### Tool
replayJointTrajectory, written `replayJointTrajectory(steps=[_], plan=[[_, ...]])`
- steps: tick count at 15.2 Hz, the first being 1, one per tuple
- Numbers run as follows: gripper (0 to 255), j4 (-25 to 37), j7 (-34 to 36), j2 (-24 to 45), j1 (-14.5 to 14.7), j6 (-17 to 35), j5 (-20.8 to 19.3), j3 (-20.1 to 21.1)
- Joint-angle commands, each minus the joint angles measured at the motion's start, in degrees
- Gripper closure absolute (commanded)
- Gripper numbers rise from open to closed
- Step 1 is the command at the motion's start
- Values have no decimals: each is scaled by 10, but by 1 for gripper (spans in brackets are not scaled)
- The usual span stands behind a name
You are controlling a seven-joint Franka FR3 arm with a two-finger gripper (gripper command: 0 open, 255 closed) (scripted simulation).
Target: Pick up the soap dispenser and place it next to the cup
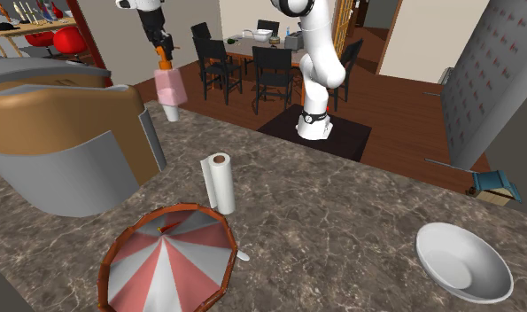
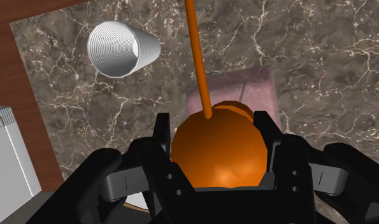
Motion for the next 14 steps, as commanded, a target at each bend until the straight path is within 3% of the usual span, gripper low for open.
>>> replayJointTrajectory(steps=[1,14], plan=[[255,-25,4,-6,1,20,-1,0],[255,-140,26,-16,3,121,-6,2]])
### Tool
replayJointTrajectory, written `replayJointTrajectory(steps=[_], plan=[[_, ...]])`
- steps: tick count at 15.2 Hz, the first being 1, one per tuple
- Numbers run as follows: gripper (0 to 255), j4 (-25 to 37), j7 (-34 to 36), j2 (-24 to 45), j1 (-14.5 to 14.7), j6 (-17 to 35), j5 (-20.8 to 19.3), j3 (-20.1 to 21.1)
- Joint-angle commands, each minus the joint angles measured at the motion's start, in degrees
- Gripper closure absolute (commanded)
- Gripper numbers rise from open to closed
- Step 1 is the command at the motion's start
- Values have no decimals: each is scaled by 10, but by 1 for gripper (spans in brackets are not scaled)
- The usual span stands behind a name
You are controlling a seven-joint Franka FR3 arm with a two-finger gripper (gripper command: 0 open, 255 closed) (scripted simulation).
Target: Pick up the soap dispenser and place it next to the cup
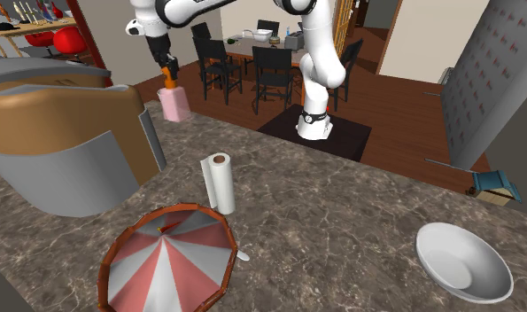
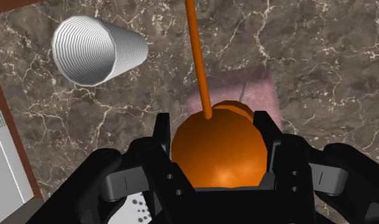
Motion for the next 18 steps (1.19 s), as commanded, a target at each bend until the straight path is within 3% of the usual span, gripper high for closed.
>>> replayJointTrajectory(steps=[1,18], plan=[[255,-13,2,2,-1,15,0,0],[255,-98,22,20,-2,117,-3,1]])
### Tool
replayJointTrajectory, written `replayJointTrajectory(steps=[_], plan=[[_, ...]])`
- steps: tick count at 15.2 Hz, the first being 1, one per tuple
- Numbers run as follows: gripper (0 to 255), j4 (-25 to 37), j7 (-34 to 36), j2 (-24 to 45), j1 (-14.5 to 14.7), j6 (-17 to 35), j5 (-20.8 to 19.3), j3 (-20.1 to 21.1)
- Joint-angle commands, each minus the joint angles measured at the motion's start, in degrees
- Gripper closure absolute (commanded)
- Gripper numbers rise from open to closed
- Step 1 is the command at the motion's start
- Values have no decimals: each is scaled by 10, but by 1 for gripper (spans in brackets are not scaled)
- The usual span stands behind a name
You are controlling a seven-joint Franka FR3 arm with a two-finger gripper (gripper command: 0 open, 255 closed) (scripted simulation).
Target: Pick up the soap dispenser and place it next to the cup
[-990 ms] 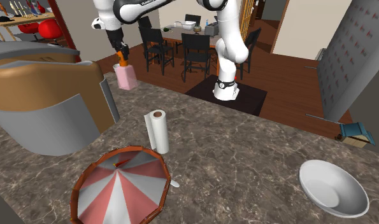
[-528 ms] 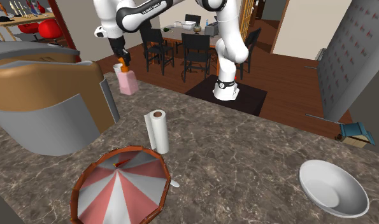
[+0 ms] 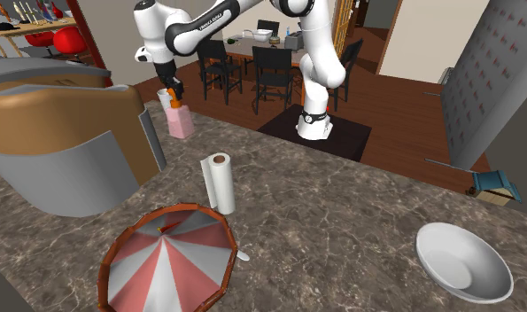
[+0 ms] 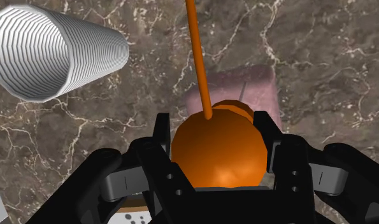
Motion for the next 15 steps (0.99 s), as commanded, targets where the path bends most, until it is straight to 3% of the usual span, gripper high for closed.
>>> replayJointTrajectory(steps=[1,6,7,12,15], plan=[[255,0,0,1,0,1,0,0],[255,0,0,1,0,1,0,0],[0,0,0,1,0,1,0,0],[0,0,0,1,0,1,0,0],[0,41,-1,-10,7,-52,1,3]])
